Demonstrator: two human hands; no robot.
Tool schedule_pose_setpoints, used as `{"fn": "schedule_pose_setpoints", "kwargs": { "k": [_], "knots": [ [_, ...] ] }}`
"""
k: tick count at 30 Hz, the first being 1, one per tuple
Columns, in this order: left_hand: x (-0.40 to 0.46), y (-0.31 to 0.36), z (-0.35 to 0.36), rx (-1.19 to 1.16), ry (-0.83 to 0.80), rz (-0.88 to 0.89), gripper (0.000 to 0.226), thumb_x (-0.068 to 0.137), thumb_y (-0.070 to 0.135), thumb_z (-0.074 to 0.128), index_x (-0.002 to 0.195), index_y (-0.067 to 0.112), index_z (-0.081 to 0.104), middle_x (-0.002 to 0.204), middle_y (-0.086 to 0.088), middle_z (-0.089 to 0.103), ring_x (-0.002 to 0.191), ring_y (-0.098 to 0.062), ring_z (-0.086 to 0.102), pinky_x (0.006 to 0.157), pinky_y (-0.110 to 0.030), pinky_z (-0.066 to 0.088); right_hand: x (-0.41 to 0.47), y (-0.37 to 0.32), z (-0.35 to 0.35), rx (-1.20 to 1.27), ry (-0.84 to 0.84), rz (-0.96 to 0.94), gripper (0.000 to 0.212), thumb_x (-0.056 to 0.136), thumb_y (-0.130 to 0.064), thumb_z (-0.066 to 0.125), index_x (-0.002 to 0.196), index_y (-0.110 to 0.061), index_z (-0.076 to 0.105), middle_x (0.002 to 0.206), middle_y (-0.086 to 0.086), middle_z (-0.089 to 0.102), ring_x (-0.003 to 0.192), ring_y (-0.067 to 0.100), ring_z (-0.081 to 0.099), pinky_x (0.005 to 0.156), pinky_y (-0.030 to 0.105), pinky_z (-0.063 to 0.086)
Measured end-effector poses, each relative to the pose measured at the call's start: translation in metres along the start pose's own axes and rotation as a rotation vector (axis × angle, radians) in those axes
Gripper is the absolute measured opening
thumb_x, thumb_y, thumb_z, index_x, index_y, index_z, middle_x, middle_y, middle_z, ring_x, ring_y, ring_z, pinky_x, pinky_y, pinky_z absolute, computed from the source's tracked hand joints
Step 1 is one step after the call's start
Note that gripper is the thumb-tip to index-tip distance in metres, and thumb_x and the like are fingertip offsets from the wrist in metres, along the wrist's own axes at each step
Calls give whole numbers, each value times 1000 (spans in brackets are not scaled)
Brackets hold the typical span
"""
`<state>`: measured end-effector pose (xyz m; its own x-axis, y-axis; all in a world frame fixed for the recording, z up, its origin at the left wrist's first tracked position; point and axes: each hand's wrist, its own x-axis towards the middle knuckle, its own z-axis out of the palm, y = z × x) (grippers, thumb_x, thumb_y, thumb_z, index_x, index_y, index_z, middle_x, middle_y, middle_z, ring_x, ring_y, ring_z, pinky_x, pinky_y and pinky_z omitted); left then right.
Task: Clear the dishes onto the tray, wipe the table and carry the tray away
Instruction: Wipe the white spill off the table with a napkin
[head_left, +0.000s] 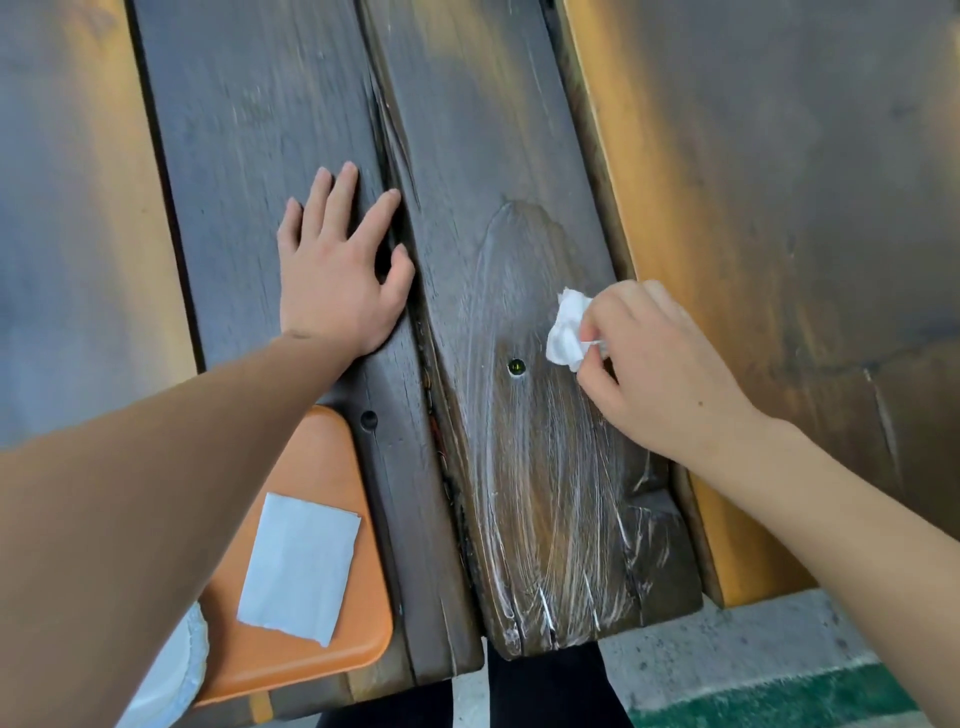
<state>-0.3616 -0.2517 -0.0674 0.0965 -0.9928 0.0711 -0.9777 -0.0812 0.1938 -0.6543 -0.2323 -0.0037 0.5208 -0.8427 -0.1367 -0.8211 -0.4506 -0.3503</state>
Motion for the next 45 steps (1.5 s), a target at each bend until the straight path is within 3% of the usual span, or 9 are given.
{"fn": "schedule_pose_setpoints", "kwargs": {
  "k": [4, 10, 14, 21, 24, 29, 38, 41, 45],
  "knots": [
    [0, -1, 1, 7, 0, 5, 55, 99, 44, 42, 151, 28, 47, 166, -12, 30, 156, -33, 20, 126, -53, 13, 11, -3, -22, 344, 20, 199, 6, 98, -17, 44, 99, -12, 41, 70, 2, 54, 61, 25, 51, 53, 40, 34],
    [1, -2, 2, 6, 6, 12, 55, 98, 43, 43, 150, 27, 48, 165, -13, 31, 155, -33, 22, 125, -54, 15, 40, -3, -24, 523, -54, 250, 21, 95, -17, 52, 114, -26, 48, 97, -11, 66, 84, 14, 67, 77, 44, 55],
    [0, -1, 1, 5, 10, 16, 55, 97, 42, 44, 150, 26, 49, 165, -13, 32, 155, -34, 22, 125, -54, 15, 53, -4, -19, 738, -93, 288, 16, 92, -16, 66, 106, -24, 66, 91, -12, 72, 81, 4, 71, 68, 15, 53],
    [1, -1, 0, 2, 18, 19, 55, 97, 41, 46, 149, 25, 50, 164, -14, 33, 154, -35, 23, 124, -55, 16, 44, 7, 0, -9, 128, -4, 14, 84, -2, 63, 91, -11, 70, 91, 4, 58, 83, 27, 55, 63, 36, 44],
    [1, -2, 0, 3, 20, 21, 55, 97, 41, 46, 149, 25, 50, 164, -14, 33, 154, -35, 24, 124, -55, 16, 35, 1, 5, -49, 97, -76, 16, 81, 2, 66, 92, -9, 69, 90, 6, 60, 80, 26, 54, 53, 34, 46],
    [1, -1, 0, 7, 23, 23, 55, 97, 40, 47, 149, 25, 51, 164, -14, 34, 154, -35, 24, 124, -56, 17, 22, 1, 11, -51, 81, -65, 16, 91, -24, 63, 99, -12, 70, 104, 7, 61, 90, 27, 54, 64, 36, 49],
    [2, -1, 0, 4, 10, 23, 55, 97, 41, 46, 150, 25, 49, 165, -14, 32, 155, -35, 22, 125, -56, 15, 113, -5, -8, 16, 258, -28, 15, 96, -16, 58, 101, -8, 69, 98, 8, 62, 90, 26, 56, 66, 29, 40],
    [1, -1, 1, 1, 9, 20, 55, 97, 41, 46, 150, 25, 49, 164, -14, 32, 155, -35, 23, 124, -56, 16, 145, -8, 2, -10, 166, -20, 26, 97, -11, 52, 120, -12, 64, 107, 8, 61, 100, 31, 52, 76, 44, 50],
    [0, -2, 1, -2, 3, 20, 55, 98, 41, 46, 150, 25, 48, 165, -15, 31, 155, -35, 22, 124, -57, 16, 128, -24, 17, -73, 77, -167, 27, 89, 0, 56, 109, -12, 70, 95, 7, 56, 92, 28, 50, 65, 44, 51]
  ]
}}
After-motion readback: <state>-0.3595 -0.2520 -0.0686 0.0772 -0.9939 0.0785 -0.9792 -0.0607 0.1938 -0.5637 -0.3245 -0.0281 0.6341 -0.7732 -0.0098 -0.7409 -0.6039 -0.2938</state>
